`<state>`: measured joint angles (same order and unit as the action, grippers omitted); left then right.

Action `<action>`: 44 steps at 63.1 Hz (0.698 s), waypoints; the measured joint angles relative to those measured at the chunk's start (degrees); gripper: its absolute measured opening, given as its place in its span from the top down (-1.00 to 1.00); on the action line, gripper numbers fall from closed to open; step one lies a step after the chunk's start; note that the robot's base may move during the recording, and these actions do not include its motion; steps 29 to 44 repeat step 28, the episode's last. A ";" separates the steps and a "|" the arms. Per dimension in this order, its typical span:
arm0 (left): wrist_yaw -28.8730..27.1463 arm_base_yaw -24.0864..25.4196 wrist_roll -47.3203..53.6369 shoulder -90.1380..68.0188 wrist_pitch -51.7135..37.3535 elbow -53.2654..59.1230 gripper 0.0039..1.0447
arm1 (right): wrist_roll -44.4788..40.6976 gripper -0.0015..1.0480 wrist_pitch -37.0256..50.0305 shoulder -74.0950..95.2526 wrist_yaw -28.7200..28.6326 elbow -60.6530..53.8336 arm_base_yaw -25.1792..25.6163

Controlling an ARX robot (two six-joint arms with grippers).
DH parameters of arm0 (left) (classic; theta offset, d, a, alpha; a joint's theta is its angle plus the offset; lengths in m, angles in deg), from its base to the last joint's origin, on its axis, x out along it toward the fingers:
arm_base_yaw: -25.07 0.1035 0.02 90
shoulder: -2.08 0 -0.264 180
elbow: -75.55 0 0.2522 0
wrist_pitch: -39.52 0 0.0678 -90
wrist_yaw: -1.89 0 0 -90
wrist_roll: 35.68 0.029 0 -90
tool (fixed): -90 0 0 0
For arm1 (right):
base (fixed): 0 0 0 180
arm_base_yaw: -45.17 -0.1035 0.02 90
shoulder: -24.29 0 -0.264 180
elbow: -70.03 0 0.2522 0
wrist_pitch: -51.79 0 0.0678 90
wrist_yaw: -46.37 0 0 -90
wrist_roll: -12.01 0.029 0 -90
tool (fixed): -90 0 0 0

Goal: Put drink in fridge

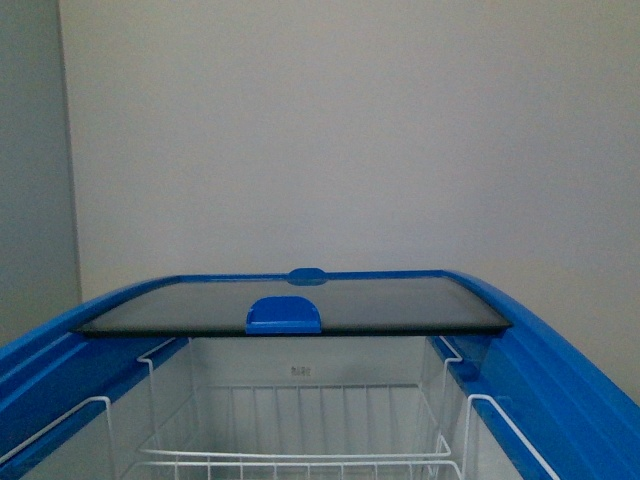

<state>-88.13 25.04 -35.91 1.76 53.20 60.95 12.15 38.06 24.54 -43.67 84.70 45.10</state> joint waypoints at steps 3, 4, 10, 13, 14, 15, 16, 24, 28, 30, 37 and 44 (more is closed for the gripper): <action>0.00 0.00 0.00 0.00 0.00 0.00 -0.85 | 0.00 -0.86 0.00 0.00 0.00 0.00 0.00; 0.00 0.00 -0.02 0.00 0.00 0.00 -0.85 | 0.02 -0.86 0.00 0.00 0.00 0.00 0.00; 0.00 0.00 0.00 0.00 0.00 0.00 -0.85 | 0.00 -0.86 0.00 0.00 0.00 0.00 0.00; 0.00 0.00 0.00 0.00 0.00 0.00 -0.85 | 0.00 -0.86 0.00 0.00 0.00 0.00 0.00; 0.00 0.00 -0.02 0.00 0.00 0.00 -0.85 | 0.00 -0.86 0.00 0.00 0.00 0.00 0.00; 0.00 0.00 0.00 0.00 0.00 0.00 -0.85 | 0.00 -0.86 0.00 0.00 0.00 0.00 0.00; 0.00 0.00 0.00 0.00 0.00 0.00 -0.85 | 0.00 -0.86 0.00 0.00 0.00 0.00 0.00; 0.00 0.00 -0.02 0.00 0.00 0.00 -0.85 | 0.02 -0.86 0.00 0.00 0.00 0.00 0.00; 0.00 0.00 -0.02 0.00 0.00 0.00 -0.85 | 0.00 -0.86 0.00 0.00 0.00 0.00 0.00; 0.00 0.00 -0.02 0.00 0.00 0.00 -0.85 | 0.00 -0.86 0.00 0.00 0.00 0.00 0.00; 0.00 0.00 -0.02 0.00 0.00 0.00 -0.85 | 0.00 -0.86 0.00 0.00 0.00 0.00 0.00; 0.00 0.00 -0.02 0.00 0.00 0.00 -0.85 | 0.00 -0.86 0.00 0.00 0.00 0.00 0.00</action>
